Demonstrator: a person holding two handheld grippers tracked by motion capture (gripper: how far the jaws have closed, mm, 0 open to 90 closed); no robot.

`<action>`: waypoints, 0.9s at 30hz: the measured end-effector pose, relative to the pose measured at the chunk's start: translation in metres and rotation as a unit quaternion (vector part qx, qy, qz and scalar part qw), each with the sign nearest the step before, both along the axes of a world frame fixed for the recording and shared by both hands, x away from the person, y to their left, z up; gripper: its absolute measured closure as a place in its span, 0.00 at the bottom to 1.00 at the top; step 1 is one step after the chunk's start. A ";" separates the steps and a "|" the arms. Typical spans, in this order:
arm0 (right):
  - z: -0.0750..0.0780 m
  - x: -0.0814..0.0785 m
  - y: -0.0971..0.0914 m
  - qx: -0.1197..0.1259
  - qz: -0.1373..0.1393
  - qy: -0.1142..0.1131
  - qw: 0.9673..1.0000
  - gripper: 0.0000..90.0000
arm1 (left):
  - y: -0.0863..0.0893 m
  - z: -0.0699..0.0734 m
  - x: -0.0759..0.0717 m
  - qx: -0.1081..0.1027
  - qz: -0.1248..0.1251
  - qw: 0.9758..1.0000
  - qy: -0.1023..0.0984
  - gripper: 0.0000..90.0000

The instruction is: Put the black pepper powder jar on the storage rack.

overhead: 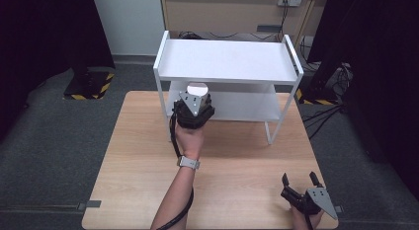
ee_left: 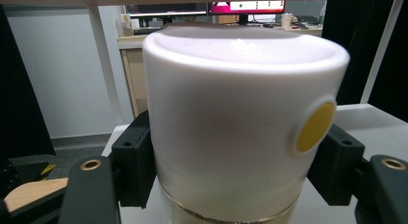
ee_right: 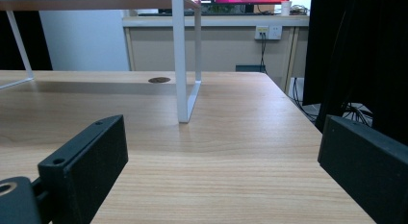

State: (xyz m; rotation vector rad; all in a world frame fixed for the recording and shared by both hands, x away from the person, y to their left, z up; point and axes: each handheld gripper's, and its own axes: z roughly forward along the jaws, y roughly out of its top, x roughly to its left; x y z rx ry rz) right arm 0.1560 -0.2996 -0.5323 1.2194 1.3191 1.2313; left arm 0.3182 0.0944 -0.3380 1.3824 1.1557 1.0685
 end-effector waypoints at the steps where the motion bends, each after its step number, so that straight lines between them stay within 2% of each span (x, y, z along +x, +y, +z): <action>1: 0.000 0.000 0.000 0.000 -0.001 0.000 1.000 0.04 | 0.000 0.000 0.002 0.000 0.000 1.000 -0.001 0.34; 11: 0.002 0.000 0.002 0.000 -0.007 0.005 1.000 0.04 | -0.007 -0.003 0.024 -0.007 0.004 1.000 0.000 0.34; 15: 0.001 0.000 0.001 0.003 -0.008 0.005 1.000 0.04 | -0.010 -0.003 0.031 0.003 0.004 1.000 -0.006 0.34; 27: 0.001 0.000 0.000 0.006 -0.006 0.004 1.000 0.04 | -0.013 -0.005 0.042 0.009 0.010 1.000 -0.003 0.34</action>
